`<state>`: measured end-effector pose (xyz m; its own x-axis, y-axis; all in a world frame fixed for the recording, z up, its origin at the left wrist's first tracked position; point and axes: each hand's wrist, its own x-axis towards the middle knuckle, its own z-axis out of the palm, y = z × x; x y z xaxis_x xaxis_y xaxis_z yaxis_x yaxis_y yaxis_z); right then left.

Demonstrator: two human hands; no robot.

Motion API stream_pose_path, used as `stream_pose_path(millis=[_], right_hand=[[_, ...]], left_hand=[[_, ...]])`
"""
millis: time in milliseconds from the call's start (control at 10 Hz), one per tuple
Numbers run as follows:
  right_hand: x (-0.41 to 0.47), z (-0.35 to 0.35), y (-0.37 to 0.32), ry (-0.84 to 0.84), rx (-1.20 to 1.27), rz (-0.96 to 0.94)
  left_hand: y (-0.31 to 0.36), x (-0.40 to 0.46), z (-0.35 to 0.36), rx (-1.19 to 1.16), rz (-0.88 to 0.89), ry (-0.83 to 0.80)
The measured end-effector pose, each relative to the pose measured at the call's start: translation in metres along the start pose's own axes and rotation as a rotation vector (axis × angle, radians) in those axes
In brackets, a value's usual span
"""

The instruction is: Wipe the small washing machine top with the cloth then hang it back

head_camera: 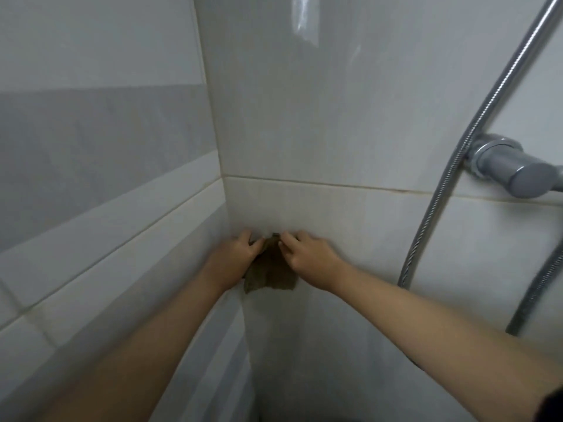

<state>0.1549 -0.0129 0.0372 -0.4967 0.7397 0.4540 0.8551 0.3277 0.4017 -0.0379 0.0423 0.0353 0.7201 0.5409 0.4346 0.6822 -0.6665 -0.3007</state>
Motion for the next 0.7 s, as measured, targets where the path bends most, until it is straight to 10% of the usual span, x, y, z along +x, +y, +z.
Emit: stream_pose_path(millis=[500, 700], right_hand=[[-0.045, -0.018, -0.02, -0.251, 0.374, 0.256], [-0.075, -0.063, 0.011, -0.012, 0.486, 0.456]], left_hand=[[0.054, -0.012, 0.006, -0.491, -0.672, -0.166], [0.087, 0.007, -0.041, -0.522, -0.642, -0.036]])
